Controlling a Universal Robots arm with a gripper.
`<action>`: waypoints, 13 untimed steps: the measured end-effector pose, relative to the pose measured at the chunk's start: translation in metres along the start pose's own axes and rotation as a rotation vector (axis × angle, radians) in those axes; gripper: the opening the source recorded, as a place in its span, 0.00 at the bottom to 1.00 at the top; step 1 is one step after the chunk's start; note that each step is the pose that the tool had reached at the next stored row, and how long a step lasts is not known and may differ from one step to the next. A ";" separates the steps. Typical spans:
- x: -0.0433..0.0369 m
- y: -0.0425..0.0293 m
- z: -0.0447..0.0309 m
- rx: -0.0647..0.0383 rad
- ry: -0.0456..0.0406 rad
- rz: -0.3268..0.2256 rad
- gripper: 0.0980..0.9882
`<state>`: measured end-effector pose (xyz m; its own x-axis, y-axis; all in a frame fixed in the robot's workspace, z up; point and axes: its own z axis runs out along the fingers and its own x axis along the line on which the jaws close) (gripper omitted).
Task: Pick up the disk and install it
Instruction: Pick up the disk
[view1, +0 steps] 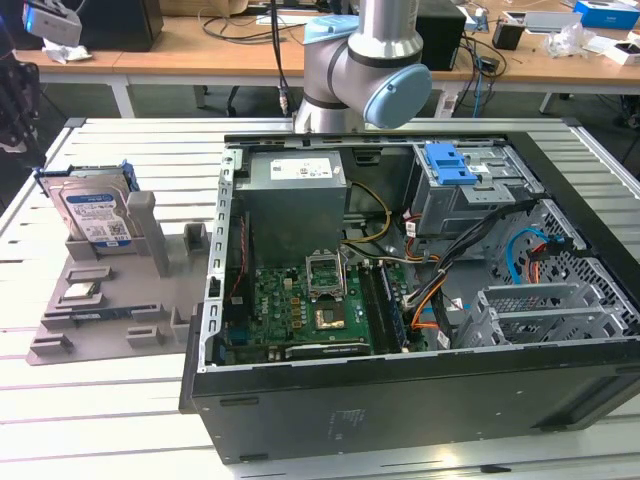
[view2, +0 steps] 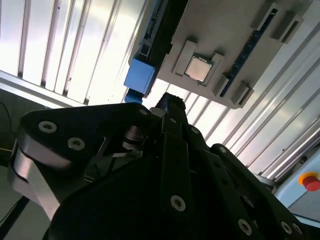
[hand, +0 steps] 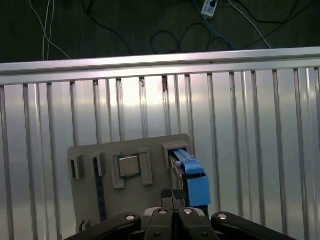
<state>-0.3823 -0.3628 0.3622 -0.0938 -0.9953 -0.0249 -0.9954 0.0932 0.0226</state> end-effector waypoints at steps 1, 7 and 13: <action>0.0000 0.0000 0.0000 0.000 -0.0003 0.011 0.01; 0.0000 0.0000 0.0001 0.001 -0.0008 0.031 0.01; 0.0000 0.0000 0.0000 0.001 -0.0008 0.035 0.29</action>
<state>-0.3823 -0.3628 0.3622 -0.1282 -0.9914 -0.0249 -0.9916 0.1276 0.0225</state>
